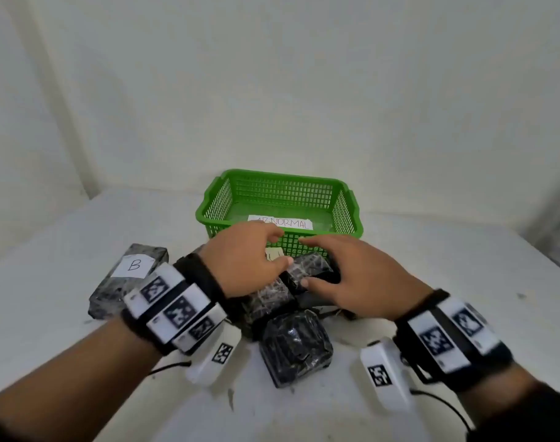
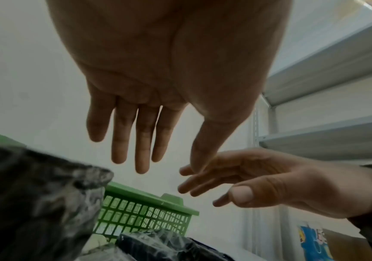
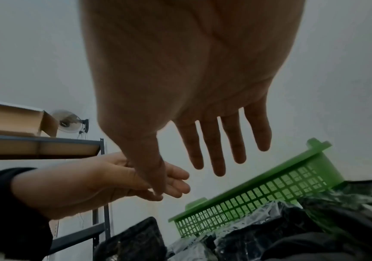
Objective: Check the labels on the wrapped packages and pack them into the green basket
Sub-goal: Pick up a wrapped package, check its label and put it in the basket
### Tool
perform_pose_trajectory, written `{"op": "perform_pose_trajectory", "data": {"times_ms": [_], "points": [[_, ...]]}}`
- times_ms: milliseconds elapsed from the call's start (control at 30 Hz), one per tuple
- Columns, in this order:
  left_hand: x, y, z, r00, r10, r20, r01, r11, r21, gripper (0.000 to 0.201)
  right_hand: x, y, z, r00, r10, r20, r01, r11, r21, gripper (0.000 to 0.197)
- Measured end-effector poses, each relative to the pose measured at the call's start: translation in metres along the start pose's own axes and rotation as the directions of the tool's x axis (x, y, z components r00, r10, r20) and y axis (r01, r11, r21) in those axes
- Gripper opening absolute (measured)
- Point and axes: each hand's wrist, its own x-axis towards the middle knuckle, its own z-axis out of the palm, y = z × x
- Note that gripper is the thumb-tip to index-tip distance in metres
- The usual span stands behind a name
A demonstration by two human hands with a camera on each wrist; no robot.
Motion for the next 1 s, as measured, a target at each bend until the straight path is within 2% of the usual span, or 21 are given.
{"op": "perform_pose_trajectory", "data": {"times_ms": [133,267,500,700,833,1000], "points": [[0.021,0.000,0.009,0.982,-0.072,0.174,0.061,0.996,0.071,0.063,0.028,0.003,0.001,0.992,0.021,0.121,-0.016,0.999,-0.042,0.069],[0.033,-0.001,0.018,0.963,-0.087,0.255,0.062,0.992,0.107,0.061,0.043,0.007,0.004,0.978,0.063,0.197,-0.050,0.997,-0.067,0.065],[0.038,0.004,0.036,0.946,-0.091,0.312,0.046,0.988,0.150,0.055,0.049,0.013,0.009,0.953,0.134,0.271,-0.111,0.989,-0.097,0.061],[0.042,-0.002,0.035,0.943,-0.137,0.304,0.083,0.979,0.186,0.068,0.056,0.019,0.016,0.949,0.127,0.288,-0.108,0.991,-0.081,0.063],[0.040,0.001,0.043,0.925,-0.139,0.354,0.076,0.979,0.187,0.053,0.060,0.027,0.022,0.946,0.139,0.292,-0.117,0.989,-0.092,0.070],[0.041,0.004,0.044,0.926,-0.140,0.350,0.082,0.981,0.173,0.044,0.057,0.033,0.017,0.968,0.075,0.241,-0.071,0.997,-0.023,0.065]]}}
